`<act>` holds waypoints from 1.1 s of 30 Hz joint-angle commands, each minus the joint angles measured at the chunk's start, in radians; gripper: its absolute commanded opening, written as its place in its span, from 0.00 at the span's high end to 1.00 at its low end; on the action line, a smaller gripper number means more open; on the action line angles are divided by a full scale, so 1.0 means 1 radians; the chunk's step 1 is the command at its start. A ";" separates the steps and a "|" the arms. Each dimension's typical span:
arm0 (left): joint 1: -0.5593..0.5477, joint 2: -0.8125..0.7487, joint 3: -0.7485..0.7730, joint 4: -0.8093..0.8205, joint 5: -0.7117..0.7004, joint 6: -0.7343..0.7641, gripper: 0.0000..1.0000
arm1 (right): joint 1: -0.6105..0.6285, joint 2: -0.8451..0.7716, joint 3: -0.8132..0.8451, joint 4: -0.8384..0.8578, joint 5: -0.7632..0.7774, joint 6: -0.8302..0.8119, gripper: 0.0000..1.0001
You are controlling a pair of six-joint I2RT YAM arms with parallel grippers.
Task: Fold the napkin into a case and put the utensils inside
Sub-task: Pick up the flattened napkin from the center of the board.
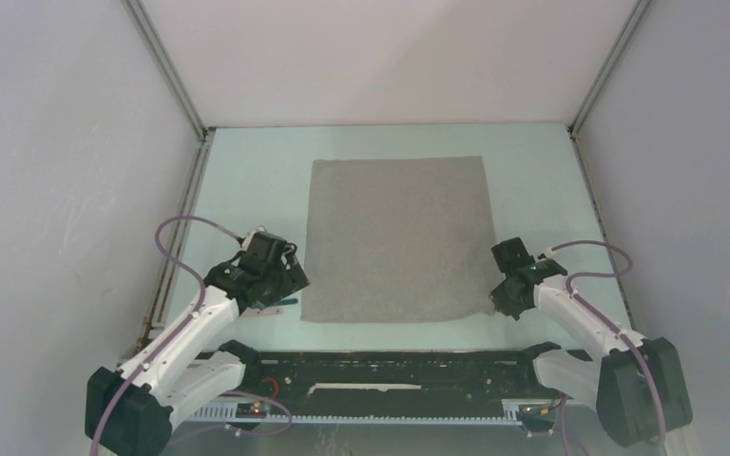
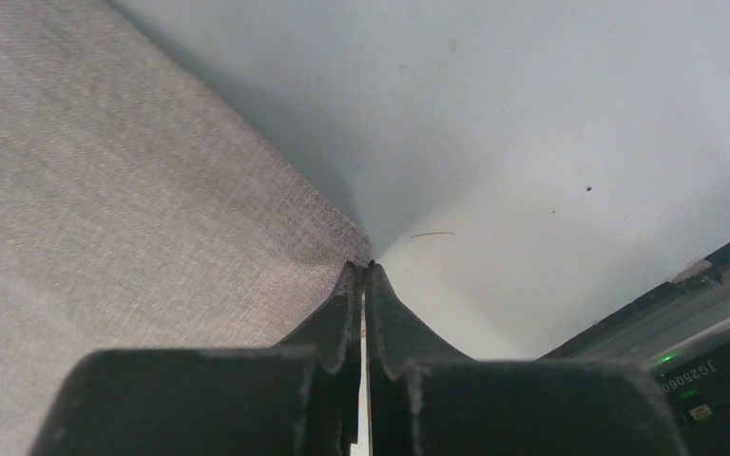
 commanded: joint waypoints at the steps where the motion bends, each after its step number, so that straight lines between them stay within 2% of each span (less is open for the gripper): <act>1: 0.002 0.043 -0.033 0.011 -0.061 -0.055 0.19 | 0.007 -0.084 -0.001 -0.017 0.033 -0.004 1.00; 5: -0.019 0.091 -0.042 0.014 -0.084 -0.123 0.21 | 0.006 -0.123 0.000 -0.014 0.041 -0.021 1.00; 9: -0.089 0.121 -0.063 -0.007 -0.095 -0.252 0.23 | 0.006 -0.122 -0.001 -0.014 0.041 -0.024 1.00; 14: -0.154 0.162 -0.129 0.007 -0.035 -0.410 0.29 | 0.006 -0.119 -0.001 -0.009 0.044 -0.034 1.00; 25: -0.176 0.226 -0.142 0.004 -0.041 -0.538 0.50 | 0.006 -0.139 -0.001 -0.014 0.052 -0.044 1.00; 30: -0.226 0.291 -0.064 -0.106 -0.080 -0.584 0.45 | 0.008 -0.138 -0.002 -0.014 0.051 -0.046 1.00; 33: -0.241 0.351 -0.045 -0.118 -0.067 -0.600 0.45 | 0.008 -0.139 -0.001 -0.015 0.054 -0.050 1.00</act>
